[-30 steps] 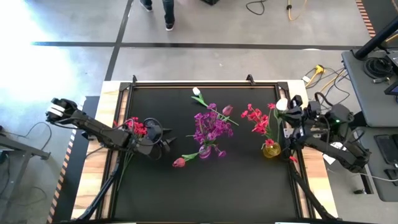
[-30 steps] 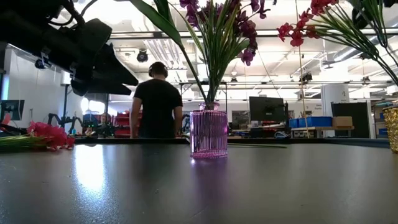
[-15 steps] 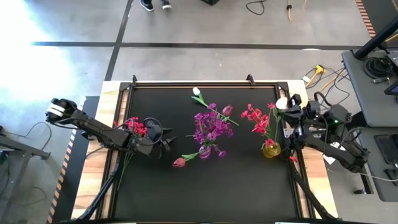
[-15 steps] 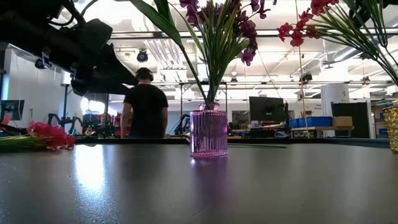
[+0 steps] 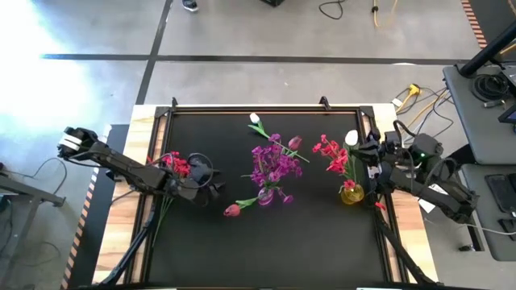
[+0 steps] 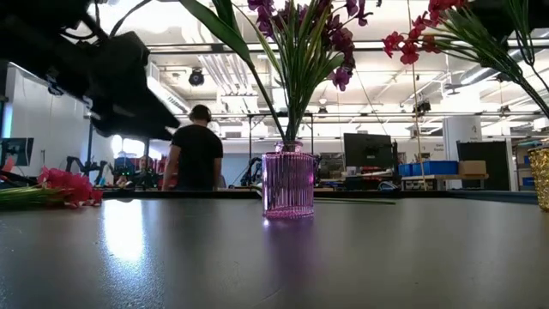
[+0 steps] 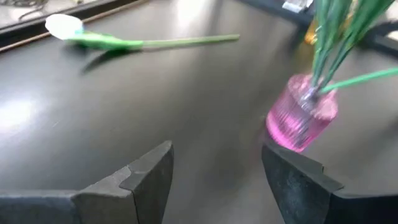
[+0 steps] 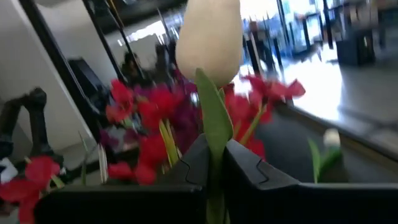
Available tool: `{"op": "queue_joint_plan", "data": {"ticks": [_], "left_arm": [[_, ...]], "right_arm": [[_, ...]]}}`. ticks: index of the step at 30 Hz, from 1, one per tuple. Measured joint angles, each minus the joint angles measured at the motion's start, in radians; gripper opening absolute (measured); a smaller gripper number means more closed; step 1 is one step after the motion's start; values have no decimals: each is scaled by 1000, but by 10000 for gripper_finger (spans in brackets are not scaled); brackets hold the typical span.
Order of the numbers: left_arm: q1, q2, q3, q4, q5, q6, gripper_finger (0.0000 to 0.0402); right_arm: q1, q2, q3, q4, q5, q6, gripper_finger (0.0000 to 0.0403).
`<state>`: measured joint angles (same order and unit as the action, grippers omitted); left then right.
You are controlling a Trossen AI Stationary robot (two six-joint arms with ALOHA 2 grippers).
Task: Sort flowers into vase by color
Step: Put the right white flower into the yellow vase, then put the white flower into the yellow vase
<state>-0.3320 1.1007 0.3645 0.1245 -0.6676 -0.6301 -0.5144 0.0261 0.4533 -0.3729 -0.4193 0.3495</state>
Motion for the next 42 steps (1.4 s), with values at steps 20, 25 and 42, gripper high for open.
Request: {"op": "queue_joint_plan", "data": {"ticks": [20,25,42], "left_arm": [[3,-335,0,-356,-56,17,229],[24,-382,36,-497,7,42,229],[69,-452,131,-775,-1,119,229]], "right_arm": [[0,407,626,-911,206,-62,138],[0,559,796,-1011,265,-79,168],[0,962,984,-540,472,-123,224]]}}
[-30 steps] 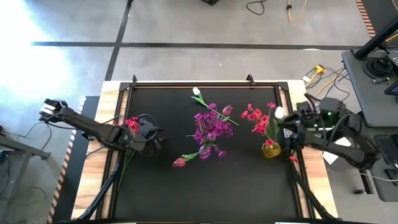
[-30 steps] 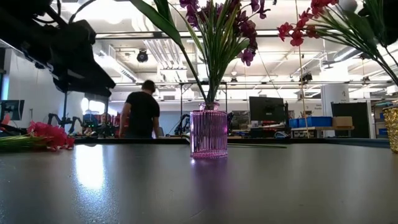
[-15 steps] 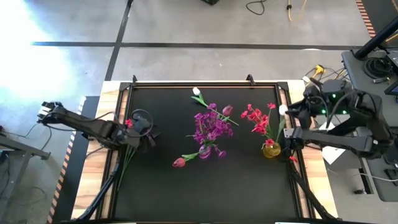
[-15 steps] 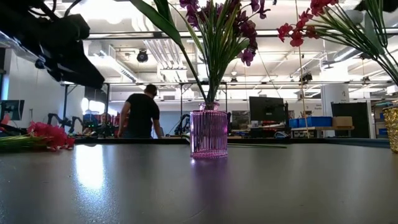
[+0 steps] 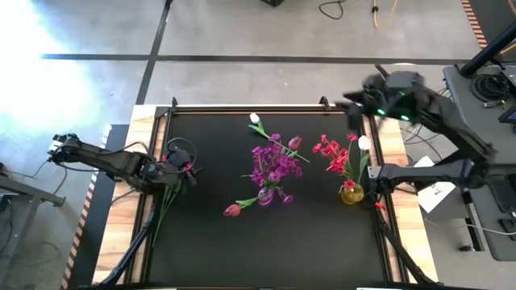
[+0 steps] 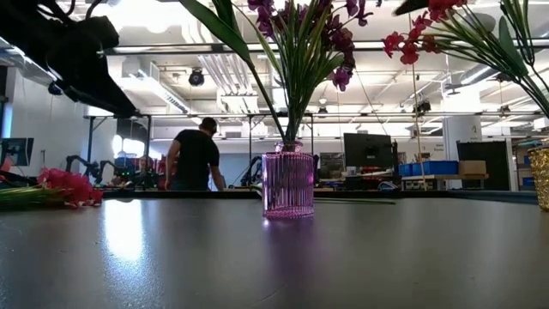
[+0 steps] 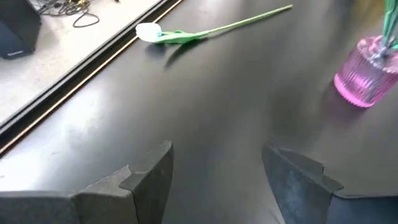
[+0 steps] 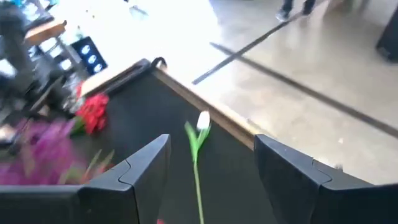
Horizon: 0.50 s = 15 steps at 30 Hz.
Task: Sort flowers into vase by color
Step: Put the white flower into the yellow vase
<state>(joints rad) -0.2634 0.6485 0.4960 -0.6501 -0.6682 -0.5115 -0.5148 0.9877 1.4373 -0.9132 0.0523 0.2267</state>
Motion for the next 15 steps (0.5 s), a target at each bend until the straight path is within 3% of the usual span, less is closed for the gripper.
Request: {"op": "queue_joint_plan", "data": {"ticks": [7,12,15], "left_arm": [[-1,-16,-71,91,5,-79,229],[-1,12,-103,189,37,-76,229],[-2,31,-106,227,58,-74,229]], "right_arm": [[-17,276,61,106,96,-19,224],[-52,487,106,110,96,-21,224],[-82,615,132,104,45,-41,224]]}}
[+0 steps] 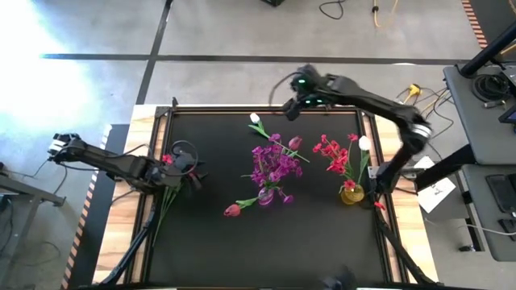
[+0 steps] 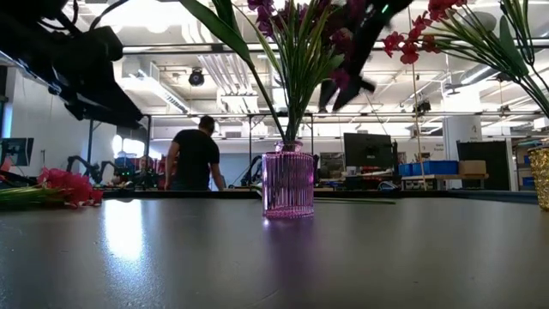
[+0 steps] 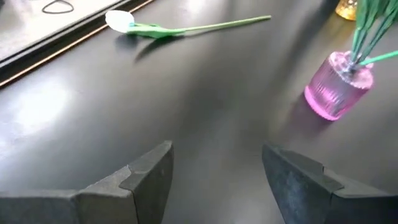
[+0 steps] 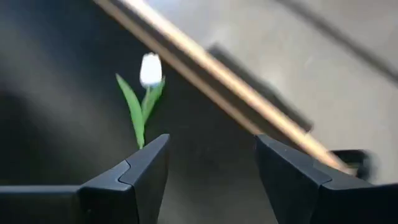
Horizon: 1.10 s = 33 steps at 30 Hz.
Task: Sort flowers into vase by color
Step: Put the white flower into the yellow vase
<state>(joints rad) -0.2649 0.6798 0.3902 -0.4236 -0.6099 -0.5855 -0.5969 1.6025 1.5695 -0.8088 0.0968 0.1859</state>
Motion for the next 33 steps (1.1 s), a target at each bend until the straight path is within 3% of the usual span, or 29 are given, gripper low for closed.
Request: {"op": "queue_joint_plan", "data": {"ticks": [5,13,20,28,33], "left_arm": [[0,45,0,70,16,28,229],[0,120,-50,285,64,116,229],[0,136,-83,322,74,95,229],[0,136,-84,322,73,97,229],[0,137,-84,322,72,98,229]], "right_arm": [[-30,181,56,18,-150,-46,224],[-9,404,101,13,-212,-144,223],[3,507,98,3,-315,-154,196],[43,530,96,-12,-308,-264,153],[67,531,96,-20,-208,-284,118]]}}
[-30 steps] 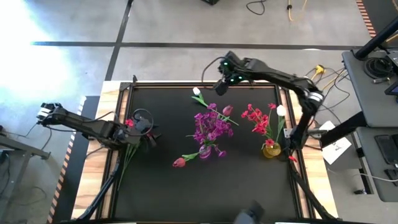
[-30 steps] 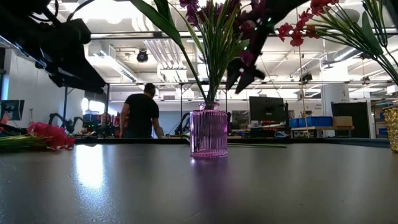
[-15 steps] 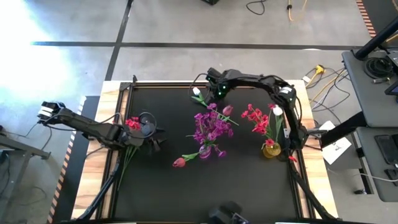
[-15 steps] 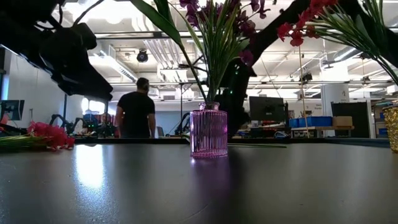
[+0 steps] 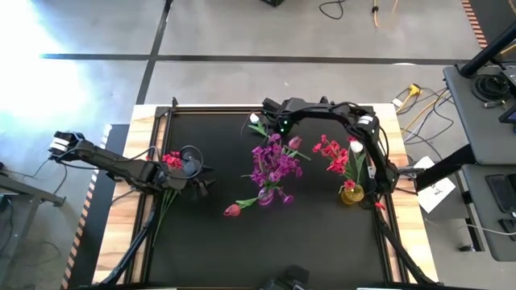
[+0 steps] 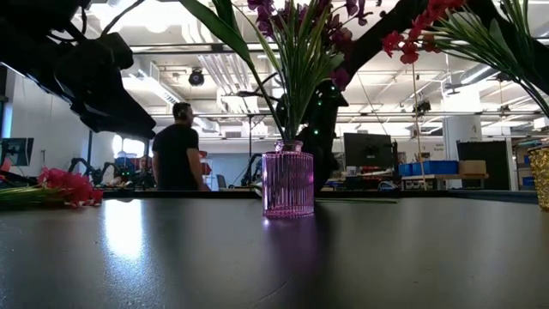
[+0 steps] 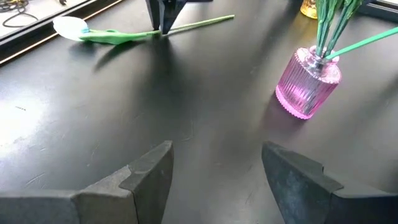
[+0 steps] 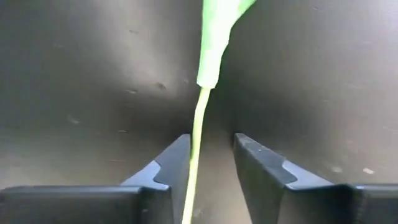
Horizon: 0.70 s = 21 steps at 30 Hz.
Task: Sort flowers into vase by color
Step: Put the white flower into the yellow vase
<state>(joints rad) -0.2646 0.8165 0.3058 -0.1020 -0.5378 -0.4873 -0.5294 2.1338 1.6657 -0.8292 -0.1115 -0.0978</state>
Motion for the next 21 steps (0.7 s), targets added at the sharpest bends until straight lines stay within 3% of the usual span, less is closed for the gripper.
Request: {"op": "queue_joint_plan", "data": {"ticks": [3,8,12,18,21], "left_arm": [[0,0,0,0,-1,0,229],[0,0,0,0,-2,0,229],[0,0,0,-3,-2,-9,229],[0,0,0,-3,-1,-18,229],[0,0,0,-3,-1,-18,229]], "right_arm": [[4,0,0,-24,76,10,83],[2,-1,-3,-62,99,45,18],[1,-10,-5,-167,131,48,14],[-7,-38,-10,-381,325,-18,13],[-10,-38,-18,-417,348,-38,19]]}}
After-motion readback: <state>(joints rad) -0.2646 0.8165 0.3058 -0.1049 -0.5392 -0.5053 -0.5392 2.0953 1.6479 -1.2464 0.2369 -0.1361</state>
